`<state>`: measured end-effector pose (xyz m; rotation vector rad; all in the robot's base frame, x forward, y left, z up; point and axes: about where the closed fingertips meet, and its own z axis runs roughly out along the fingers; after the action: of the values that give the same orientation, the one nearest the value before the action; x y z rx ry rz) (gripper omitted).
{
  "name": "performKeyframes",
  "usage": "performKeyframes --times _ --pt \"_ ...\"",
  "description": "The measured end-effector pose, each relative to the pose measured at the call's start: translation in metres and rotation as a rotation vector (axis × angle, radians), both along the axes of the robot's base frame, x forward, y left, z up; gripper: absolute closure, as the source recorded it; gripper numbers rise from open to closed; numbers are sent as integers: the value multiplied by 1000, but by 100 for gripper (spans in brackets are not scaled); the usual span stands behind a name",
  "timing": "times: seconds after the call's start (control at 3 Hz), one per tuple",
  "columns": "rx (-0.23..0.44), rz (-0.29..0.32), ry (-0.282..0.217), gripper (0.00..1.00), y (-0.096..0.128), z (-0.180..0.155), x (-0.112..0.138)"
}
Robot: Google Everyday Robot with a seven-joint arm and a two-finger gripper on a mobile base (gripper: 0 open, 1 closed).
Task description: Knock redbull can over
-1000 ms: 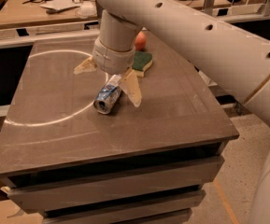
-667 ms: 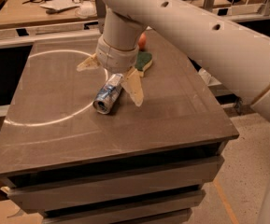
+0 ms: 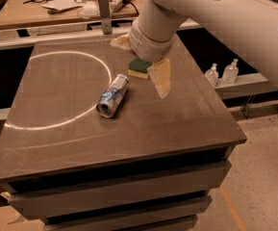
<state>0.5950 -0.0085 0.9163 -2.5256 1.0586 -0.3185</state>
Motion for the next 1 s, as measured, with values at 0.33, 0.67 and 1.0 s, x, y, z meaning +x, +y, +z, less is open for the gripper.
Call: performKeyframes --times 0.33,0.67,1.0 --pt "27 -264 -149 0 -57 26 -1" --pt "106 -453 -206 0 -92 11 -8" --pt "177 -521 -216 0 -89 12 -4"
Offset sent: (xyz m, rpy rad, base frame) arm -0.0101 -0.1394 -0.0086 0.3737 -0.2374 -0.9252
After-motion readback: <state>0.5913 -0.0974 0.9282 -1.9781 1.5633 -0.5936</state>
